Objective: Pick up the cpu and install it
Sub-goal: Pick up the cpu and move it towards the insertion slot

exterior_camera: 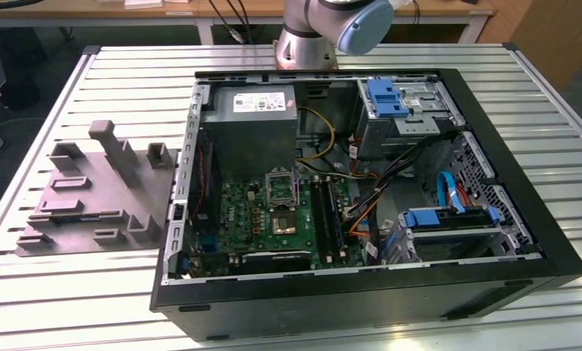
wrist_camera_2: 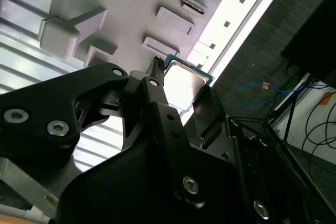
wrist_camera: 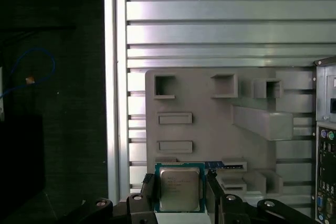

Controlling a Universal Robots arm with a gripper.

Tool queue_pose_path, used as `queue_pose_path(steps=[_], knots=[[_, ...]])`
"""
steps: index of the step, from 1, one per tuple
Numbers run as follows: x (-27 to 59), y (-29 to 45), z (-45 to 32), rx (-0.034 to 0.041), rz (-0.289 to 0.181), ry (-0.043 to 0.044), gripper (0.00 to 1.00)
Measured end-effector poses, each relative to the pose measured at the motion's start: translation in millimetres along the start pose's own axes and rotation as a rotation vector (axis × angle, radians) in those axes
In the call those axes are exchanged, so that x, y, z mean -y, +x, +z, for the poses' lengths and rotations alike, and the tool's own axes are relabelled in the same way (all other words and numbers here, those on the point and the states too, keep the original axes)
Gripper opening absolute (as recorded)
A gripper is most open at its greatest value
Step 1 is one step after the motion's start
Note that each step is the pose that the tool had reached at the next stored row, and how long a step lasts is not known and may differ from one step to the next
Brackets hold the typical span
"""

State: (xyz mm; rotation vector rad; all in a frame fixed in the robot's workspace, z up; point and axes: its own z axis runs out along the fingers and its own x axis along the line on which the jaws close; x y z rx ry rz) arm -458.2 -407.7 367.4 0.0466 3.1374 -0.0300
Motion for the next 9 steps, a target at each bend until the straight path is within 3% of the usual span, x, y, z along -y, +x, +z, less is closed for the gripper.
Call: queue_pose_path(steps=[9], knots=[[0.0, 0.0, -3.7, 0.0000, 0.000, 0.0000, 0.47]])
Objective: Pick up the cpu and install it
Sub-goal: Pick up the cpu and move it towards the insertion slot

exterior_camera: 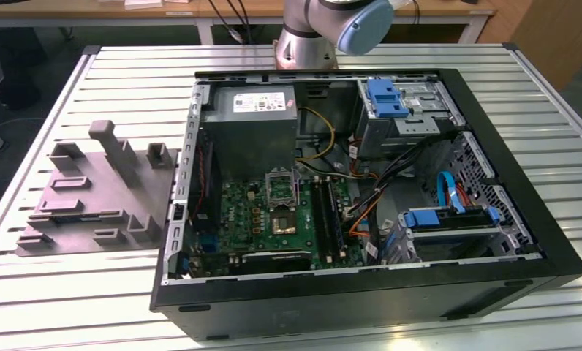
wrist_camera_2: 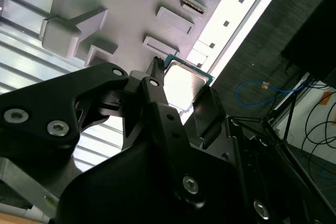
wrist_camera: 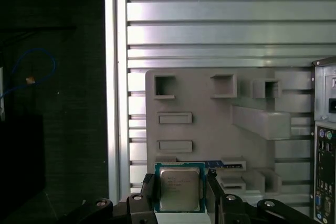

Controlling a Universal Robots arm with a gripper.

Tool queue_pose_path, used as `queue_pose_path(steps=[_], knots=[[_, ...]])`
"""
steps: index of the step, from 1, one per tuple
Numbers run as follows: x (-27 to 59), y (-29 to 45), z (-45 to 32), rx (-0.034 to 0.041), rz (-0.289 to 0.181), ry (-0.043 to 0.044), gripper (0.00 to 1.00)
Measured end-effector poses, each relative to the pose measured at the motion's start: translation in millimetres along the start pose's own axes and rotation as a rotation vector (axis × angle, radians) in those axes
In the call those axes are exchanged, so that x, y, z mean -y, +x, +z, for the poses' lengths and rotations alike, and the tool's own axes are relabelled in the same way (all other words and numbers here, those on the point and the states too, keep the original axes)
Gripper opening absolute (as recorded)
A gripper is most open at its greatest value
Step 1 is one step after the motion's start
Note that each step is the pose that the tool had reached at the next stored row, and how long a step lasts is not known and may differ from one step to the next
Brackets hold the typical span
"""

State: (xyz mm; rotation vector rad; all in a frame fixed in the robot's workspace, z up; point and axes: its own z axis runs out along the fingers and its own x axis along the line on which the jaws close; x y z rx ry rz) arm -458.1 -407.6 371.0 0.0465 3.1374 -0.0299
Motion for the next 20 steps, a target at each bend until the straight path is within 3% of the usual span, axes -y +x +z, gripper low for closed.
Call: queue_pose_path(steps=[20], knots=[[0.0, -0.1, -8.2, 0.0000, 0.000, 0.0000, 0.47]])
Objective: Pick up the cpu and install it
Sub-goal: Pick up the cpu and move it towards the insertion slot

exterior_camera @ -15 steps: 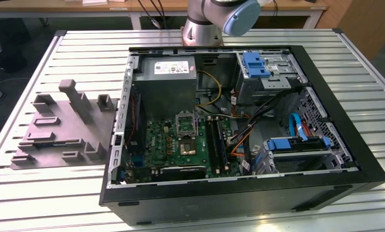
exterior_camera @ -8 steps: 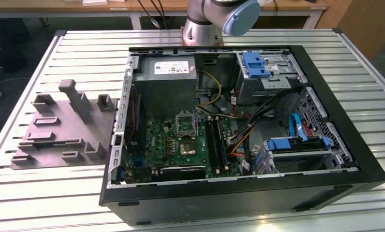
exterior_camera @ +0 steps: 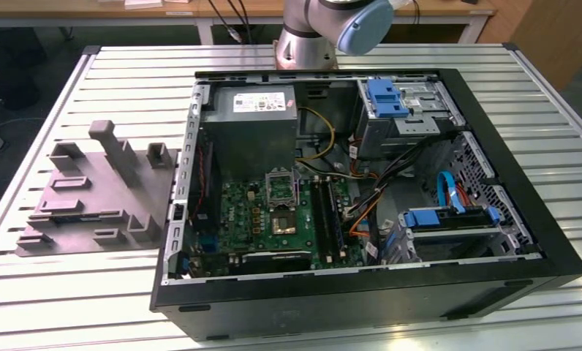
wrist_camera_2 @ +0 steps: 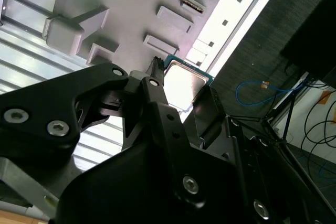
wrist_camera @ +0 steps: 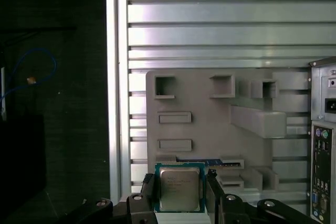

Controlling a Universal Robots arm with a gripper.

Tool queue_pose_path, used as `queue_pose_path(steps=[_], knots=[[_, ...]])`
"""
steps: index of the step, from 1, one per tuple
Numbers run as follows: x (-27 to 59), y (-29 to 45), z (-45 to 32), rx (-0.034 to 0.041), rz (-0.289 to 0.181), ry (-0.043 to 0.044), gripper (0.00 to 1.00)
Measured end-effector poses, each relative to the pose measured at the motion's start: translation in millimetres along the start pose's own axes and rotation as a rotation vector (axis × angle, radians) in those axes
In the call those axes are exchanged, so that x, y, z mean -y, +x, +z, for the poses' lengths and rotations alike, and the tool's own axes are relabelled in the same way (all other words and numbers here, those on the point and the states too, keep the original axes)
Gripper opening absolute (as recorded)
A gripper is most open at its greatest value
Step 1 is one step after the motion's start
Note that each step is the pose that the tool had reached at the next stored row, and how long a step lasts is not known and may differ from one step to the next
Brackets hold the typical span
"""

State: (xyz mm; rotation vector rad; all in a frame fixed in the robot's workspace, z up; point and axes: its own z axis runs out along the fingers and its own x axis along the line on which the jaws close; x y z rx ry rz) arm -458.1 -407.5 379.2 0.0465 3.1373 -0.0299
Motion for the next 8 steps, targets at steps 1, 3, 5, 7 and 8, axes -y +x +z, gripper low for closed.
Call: queue_pose_path(steps=[1, 3, 5, 7, 8], knots=[[0.0, 0.0, -0.4, -0.0001, 0.000, 0.0000, 0.47], [0.0, 0.0, -1.2, 0.0000, 0.000, 0.0000, 0.47], [0.0, 0.0, -2.0, 0.0000, 0.000, 0.0000, 0.47], [0.0, 0.0, -2.9, -0.0001, 0.000, 0.0000, 0.47], [0.0, 0.0, -3.3, -0.0001, 0.000, 0.0000, 0.47]])
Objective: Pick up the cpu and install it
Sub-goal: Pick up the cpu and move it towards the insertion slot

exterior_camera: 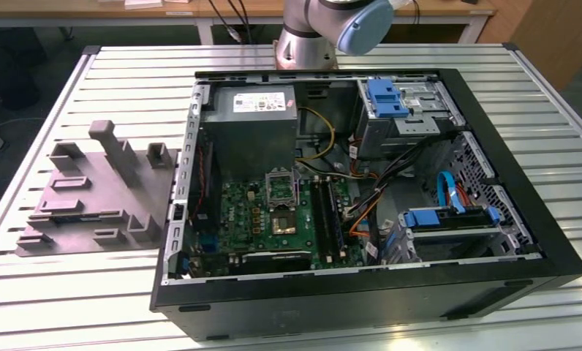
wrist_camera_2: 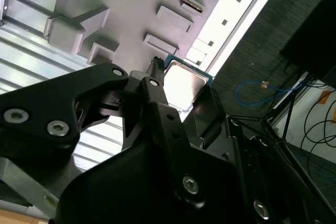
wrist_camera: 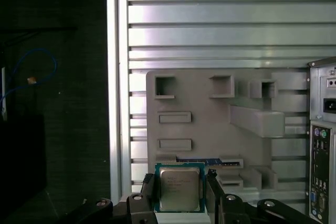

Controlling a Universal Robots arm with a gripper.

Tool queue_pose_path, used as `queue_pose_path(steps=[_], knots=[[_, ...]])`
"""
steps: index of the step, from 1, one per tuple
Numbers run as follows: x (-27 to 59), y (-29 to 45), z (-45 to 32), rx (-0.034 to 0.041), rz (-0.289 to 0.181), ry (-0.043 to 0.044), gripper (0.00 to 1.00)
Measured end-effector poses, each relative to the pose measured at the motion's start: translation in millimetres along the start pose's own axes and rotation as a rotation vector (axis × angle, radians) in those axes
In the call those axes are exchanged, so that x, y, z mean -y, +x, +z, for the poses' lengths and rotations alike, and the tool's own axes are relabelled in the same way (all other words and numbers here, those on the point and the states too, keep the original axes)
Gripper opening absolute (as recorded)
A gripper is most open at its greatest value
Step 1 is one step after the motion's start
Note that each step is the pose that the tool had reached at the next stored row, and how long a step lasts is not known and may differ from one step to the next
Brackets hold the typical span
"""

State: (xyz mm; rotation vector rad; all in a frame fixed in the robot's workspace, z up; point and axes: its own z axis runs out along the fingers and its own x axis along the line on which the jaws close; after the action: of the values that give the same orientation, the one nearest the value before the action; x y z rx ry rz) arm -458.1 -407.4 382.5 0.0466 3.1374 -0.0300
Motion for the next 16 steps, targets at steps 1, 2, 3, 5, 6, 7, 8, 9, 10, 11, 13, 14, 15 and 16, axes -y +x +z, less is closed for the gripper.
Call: queue_pose_path(steps=[1, 2, 3, 5, 6, 7, 8, 9, 10, 11, 13, 14, 15, 16], knots=[[0.0, 0.0, -0.4, 0.0000, 0.000, 0.0000, 0.47], [0.0, 0.0, -0.8, 0.0000, 0.000, 0.0000, 0.47], [0.0, 0.0, -1.2, 0.0001, 0.000, -0.0001, 0.47], [0.0, 0.0, -2.0, 0.0000, 0.000, 0.0000, 0.47], [0.0, 0.0, -2.4, 0.0000, 0.000, 0.0000, 0.47], [0.0, 0.0, -2.9, 0.0000, 0.000, 0.0000, 0.47], [0.0, 0.0, -3.3, 0.0000, 0.000, 0.0000, 0.47], [0.0, 0.0, -3.7, 0.0000, 0.000, 0.0000, 0.47], [0.0, 0.0, -4.1, 0.0000, 0.000, 0.0000, 0.47], [0.0, 0.0, -4.5, 0.0000, 0.000, 0.0000, 0.47], [0.0, 0.0, -5.3, 0.0000, 0.000, 0.0000, 0.47], [0.0, 0.0, -5.7, 0.0000, 0.000, 0.0000, 0.47], [0.0, 0.0, -6.1, 0.0000, 0.000, 0.0000, 0.47], [0.0, 0.0, -6.5, 0.0001, 0.000, -0.0001, 0.47]])
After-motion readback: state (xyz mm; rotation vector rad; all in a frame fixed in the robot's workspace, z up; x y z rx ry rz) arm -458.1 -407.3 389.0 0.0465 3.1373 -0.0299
